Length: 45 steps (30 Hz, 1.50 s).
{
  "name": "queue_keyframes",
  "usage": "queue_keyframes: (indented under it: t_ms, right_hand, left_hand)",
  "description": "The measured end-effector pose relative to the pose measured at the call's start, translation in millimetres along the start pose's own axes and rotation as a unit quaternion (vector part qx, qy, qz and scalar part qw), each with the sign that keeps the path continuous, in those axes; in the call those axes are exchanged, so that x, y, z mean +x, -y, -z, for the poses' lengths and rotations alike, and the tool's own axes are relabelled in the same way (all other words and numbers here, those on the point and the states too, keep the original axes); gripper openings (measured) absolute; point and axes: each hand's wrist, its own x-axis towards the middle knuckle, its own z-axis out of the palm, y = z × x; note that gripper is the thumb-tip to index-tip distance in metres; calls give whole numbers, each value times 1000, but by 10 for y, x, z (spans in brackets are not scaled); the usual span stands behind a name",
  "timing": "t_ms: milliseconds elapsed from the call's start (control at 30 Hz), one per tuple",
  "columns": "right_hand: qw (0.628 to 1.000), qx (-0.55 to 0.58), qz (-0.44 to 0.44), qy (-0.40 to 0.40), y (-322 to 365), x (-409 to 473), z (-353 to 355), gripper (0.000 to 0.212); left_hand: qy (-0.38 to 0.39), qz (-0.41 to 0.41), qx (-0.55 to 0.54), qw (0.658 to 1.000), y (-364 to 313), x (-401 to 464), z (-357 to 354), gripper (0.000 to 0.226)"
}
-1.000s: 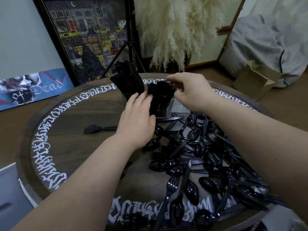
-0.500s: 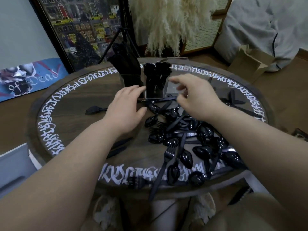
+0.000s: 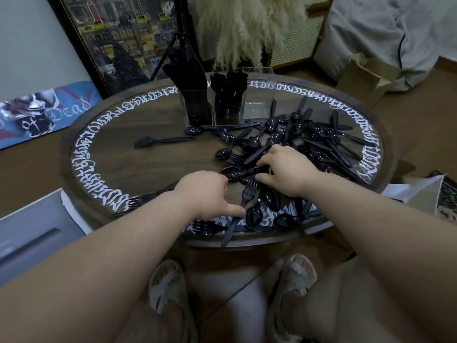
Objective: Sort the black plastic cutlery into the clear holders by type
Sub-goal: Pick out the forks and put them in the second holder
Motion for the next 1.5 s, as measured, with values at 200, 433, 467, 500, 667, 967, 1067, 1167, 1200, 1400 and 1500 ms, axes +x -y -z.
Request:
queue_keyframes:
  t_ms: [200, 433, 467, 500, 667, 967, 1067, 1167, 1200, 1400, 1500]
  right_hand:
    - [999, 28, -20, 2, 53, 191, -42, 43]
    - [998, 41, -38, 21, -16, 360, 28, 49]
    - [998, 40, -38, 20, -15, 380, 31, 50]
    - [998, 43, -38, 19, -13, 399, 32, 51]
    - [996, 71, -39, 34, 24, 467, 49, 59]
    - [993, 95, -39, -60, 122, 545, -21, 29]
    - [997, 69, -31, -29, 140, 554, 33, 29]
    - [997, 52, -45, -18, 79, 567, 41, 32]
    - [997, 58, -52, -28, 47, 574, 28, 30]
    - [990, 102, -65, -68, -28, 558, -50, 12]
    - [986, 123, -73, -82, -62, 549, -77, 12]
  left_hand:
    - [-53, 36, -28, 998, 174, 174, 14, 19]
    - [-129, 86, -79, 985, 533, 253, 54, 15]
    - [-147, 93, -94, 980, 576, 252, 57, 15]
    - [-163, 101, -110, 975, 607, 245, 61, 14]
    - [-194, 113, -151, 963, 682, 219, 67, 15]
    - [-186, 119, -193, 956, 708, 285, 51, 12]
    - [-184, 119, -196, 956, 709, 291, 55, 14]
    - [-185, 119, -182, 958, 703, 285, 69, 25]
    - [-186, 115, -176, 960, 700, 286, 69, 29]
    - [-215, 67, -153, 962, 572, 344, 93, 32]
    - [-192, 46, -143, 970, 453, 417, 77, 40]
